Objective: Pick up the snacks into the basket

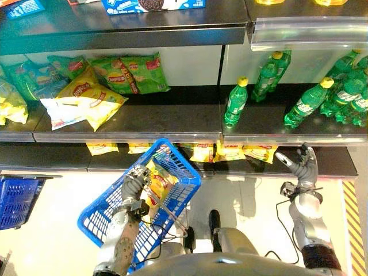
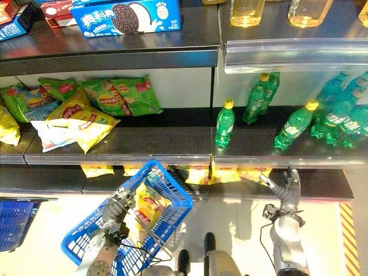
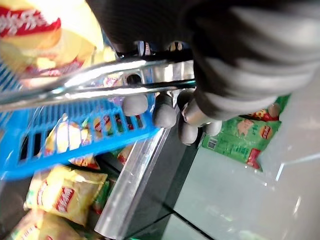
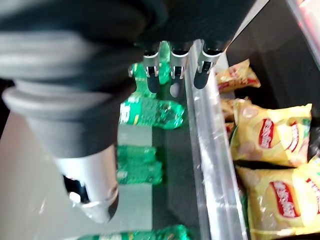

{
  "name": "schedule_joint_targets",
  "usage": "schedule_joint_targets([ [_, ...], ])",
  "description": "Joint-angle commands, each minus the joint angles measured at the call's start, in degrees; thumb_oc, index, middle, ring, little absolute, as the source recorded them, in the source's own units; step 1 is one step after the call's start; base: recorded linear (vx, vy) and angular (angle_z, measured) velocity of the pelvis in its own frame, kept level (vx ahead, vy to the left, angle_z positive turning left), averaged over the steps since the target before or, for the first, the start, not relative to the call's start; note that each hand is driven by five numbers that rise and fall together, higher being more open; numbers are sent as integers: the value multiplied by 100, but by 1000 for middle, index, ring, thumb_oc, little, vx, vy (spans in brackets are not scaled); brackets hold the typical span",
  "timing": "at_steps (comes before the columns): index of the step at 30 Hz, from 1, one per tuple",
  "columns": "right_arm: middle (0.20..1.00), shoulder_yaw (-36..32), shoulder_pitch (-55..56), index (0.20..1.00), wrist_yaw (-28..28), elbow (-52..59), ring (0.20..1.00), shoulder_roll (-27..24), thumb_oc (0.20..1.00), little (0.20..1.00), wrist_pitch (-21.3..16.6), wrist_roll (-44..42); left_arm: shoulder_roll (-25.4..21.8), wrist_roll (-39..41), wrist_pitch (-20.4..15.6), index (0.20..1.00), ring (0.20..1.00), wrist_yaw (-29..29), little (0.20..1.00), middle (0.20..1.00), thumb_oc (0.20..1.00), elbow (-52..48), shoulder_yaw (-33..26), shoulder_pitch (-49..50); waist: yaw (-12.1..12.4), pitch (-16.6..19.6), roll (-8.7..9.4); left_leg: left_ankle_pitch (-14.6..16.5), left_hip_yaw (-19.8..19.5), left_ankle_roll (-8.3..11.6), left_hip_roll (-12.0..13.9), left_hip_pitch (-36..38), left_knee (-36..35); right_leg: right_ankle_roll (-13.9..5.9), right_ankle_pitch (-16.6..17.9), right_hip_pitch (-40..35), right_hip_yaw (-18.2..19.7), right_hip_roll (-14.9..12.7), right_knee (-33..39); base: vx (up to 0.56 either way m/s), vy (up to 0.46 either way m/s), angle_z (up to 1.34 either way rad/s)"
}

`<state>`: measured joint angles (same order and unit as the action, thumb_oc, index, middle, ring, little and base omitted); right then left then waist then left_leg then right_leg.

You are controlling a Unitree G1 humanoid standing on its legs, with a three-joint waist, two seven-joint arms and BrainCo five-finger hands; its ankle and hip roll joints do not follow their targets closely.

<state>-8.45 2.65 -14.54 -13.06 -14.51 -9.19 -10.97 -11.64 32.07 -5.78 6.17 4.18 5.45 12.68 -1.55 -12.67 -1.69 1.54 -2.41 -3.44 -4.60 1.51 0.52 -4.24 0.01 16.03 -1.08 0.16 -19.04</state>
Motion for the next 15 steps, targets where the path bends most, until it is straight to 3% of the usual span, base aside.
schedule_joint_targets([
  [1,1000,-162,-104,1000,37,573,1000,-123,1000,1000,-205,166,-191,-357,-693,200,200,-33,200,200,200,-1058,-349,-283,78,265,10,89,-333,145,-91,-263,-11,-373,-360,-398,59,-312,419,108,-103,20],
  [2,1000,-185,-154,1000,-19,599,1000,-99,1000,1000,-258,92,-172,-372,-731,200,200,47,200,200,200,-1051,-360,-296,67,284,54,122,-411,132,-142,-201,-42,-414,-9,-243,212,-336,1092,124,-76,-3],
  [7,1000,-81,-56,1000,151,599,1000,-143,1000,1000,-131,82,2,-300,-690,200,200,-82,200,200,200,-1132,-340,-61,168,449,134,189,-384,200,-112,-33,-133,-474,195,-684,85,-483,1576,117,-74,23],
  [15,1000,-55,-372,1000,-36,431,1000,-307,1000,1000,-91,120,-70,-171,-656,200,200,-105,200,200,200,-1294,-229,-33,235,392,52,237,-551,245,-48,-109,-56,-347,-15,-678,-114,-482,1363,32,-51,11],
])
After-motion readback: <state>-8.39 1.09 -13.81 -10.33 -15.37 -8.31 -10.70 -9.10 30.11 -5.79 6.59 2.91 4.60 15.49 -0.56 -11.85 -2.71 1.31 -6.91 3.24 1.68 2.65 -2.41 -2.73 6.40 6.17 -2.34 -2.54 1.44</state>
